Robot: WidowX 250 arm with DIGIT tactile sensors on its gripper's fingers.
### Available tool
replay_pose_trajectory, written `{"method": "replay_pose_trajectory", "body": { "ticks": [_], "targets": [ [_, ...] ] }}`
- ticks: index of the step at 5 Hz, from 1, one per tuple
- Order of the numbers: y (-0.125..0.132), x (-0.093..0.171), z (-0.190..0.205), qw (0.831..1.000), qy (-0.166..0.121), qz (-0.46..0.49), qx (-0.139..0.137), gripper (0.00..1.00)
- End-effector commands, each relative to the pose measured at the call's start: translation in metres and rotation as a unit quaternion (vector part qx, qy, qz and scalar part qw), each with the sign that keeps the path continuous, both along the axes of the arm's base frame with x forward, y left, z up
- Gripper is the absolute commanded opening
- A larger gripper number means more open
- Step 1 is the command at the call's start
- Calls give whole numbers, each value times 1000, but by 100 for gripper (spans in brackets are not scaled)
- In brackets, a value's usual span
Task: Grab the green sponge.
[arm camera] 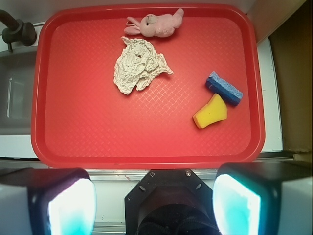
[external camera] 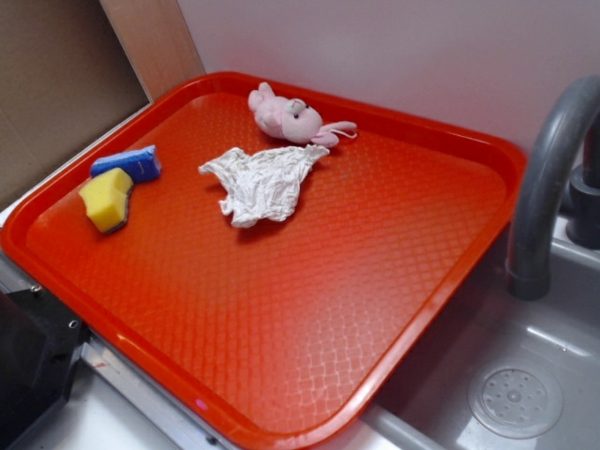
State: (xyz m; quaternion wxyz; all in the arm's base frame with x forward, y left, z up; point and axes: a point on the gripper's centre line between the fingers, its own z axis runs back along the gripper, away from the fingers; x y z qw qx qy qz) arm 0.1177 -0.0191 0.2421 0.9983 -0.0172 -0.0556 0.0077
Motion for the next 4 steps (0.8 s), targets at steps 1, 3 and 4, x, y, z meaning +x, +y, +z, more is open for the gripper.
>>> {"method": "replay_pose_trajectory", "body": {
  "ticks": [1,3,4],
  "targets": [
    [0,0,0,1000,0,0,0,100],
    [49,38,-55,966,40,250,-60,100],
    [77,44,-76,928,39,369,-40,100]
  ]
}}
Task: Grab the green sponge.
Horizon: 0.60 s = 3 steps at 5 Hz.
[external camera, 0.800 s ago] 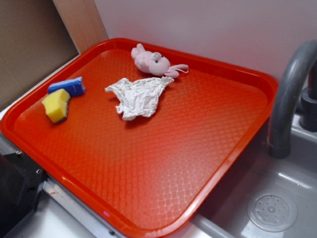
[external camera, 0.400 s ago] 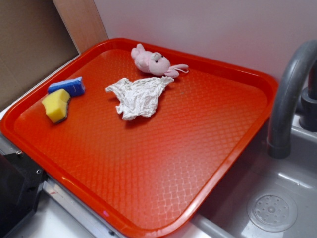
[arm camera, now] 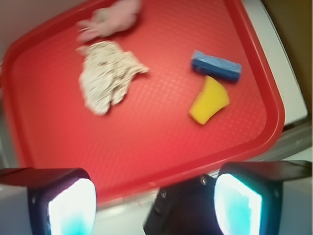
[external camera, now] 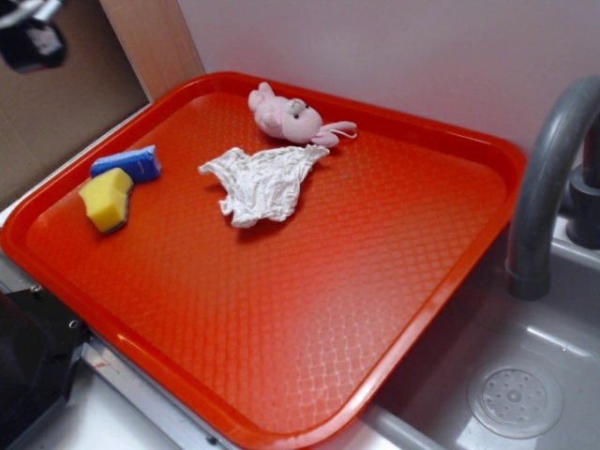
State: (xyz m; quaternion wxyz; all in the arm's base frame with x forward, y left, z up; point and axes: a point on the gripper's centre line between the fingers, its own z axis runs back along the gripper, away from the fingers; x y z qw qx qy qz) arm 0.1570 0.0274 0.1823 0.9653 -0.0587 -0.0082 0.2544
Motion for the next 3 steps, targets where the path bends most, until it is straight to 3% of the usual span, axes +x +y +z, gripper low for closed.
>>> {"method": "replay_pose_trajectory", "body": {
  "ticks": [1,3],
  "targets": [
    [52,7,-38,966,16,253,40,100],
    [70,13,-79,956,38,281,78,100]
  ]
}}
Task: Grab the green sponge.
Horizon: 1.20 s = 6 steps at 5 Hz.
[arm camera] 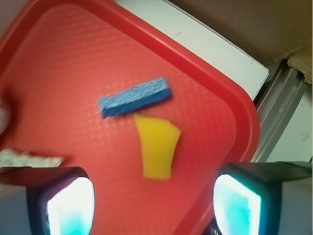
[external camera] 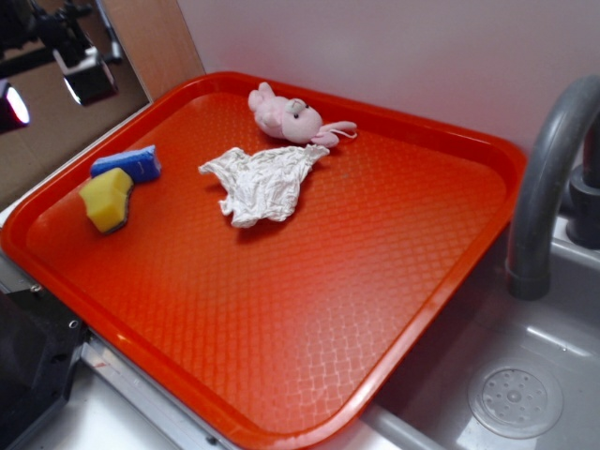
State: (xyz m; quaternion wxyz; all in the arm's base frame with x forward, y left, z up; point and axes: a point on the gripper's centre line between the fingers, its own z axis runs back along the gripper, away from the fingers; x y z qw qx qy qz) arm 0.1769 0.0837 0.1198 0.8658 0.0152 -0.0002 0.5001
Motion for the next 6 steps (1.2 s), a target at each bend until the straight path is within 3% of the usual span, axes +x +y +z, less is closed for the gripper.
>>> {"method": "replay_pose_trajectory", "body": {
  "ticks": [1,3,5,6],
  "targets": [
    [16,-5,-32,999,20,-23,-29,100],
    [10,-12,-54,1000,-10,-22,5,100],
    [-4,-12,-85,998,-7,-54,27,100],
    [-5,-9,-94,998,-5,-65,13,100]
  ]
}}
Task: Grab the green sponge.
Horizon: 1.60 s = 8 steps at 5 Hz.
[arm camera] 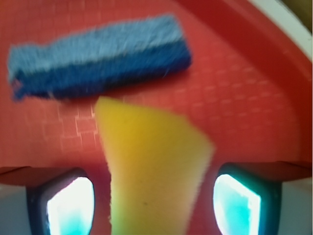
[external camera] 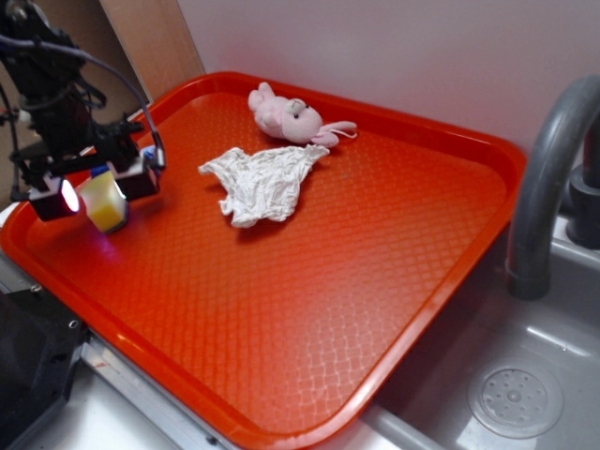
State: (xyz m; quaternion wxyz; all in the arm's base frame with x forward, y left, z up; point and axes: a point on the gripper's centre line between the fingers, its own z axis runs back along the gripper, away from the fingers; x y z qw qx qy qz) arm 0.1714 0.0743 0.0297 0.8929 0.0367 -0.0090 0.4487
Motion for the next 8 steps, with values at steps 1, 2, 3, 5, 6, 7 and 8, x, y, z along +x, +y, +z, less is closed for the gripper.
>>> {"method": "replay_pose_trajectory", "body": {
  "ticks": [1,2,3,5,6,7,8],
  "targets": [
    [5,-4,-11,1000,3,-13,-17,100],
    [3,-4,-12,1000,3,-13,-7,0],
    [2,-4,-6,1000,3,-29,0,0],
    [-23,3,44,976,20,-216,1,0],
    [-43,7,83,941,19,-336,-38,0],
    [-67,-4,110,892,-1,-449,-56,0],
    [-78,-7,131,894,-15,-441,-77,0]
  ]
}}
